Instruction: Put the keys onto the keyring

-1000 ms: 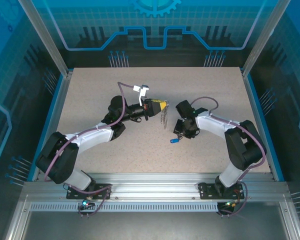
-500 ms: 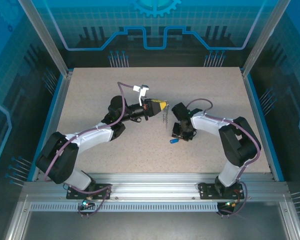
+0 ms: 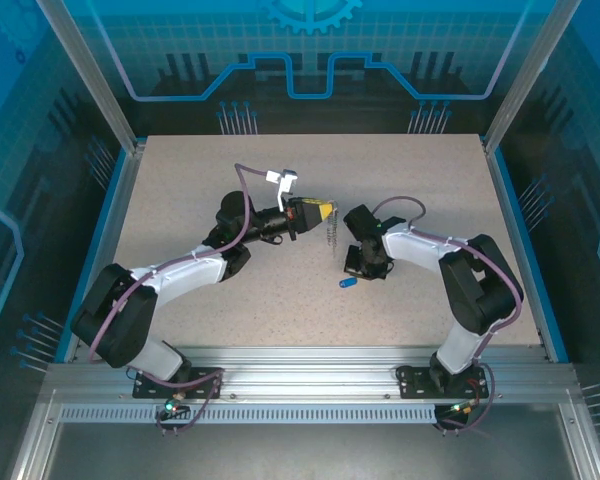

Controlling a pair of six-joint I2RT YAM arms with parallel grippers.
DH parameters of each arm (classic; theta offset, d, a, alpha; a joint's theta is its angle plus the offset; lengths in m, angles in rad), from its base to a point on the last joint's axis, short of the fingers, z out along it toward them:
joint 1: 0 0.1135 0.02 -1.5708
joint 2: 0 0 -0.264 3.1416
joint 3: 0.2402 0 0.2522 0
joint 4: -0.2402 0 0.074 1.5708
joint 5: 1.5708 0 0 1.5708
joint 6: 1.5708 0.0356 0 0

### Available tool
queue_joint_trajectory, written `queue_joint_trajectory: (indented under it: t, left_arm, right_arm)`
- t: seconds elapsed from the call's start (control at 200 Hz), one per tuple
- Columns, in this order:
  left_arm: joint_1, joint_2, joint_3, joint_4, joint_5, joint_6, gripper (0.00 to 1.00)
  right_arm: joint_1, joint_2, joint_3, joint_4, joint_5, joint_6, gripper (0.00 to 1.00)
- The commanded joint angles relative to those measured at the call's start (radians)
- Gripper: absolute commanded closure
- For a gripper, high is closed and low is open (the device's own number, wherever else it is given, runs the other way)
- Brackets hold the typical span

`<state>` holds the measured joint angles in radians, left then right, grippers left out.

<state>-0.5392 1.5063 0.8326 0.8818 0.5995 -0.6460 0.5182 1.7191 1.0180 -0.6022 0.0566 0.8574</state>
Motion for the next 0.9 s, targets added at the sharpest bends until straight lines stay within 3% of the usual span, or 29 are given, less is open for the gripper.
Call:
queue_joint_trajectory:
  t: [0.0, 0.35, 0.895]
  left_arm:
    - [0.005, 0.000, 0.008, 0.058, 0.019, -0.007, 1.00]
    - [0.005, 0.008, 0.015, 0.060, 0.019, -0.014, 1.00]
    - [0.004, 0.014, 0.013, 0.078, 0.020, -0.027, 1.00]
  right_arm:
    - [0.011, -0.022, 0.008, -0.037, 0.023, -0.013, 0.94]
    - [-0.002, -0.028, -0.015, -0.023, 0.015, -0.014, 0.85]
    - [-0.004, -0.058, -0.041, -0.015, 0.018, -0.006, 0.86]
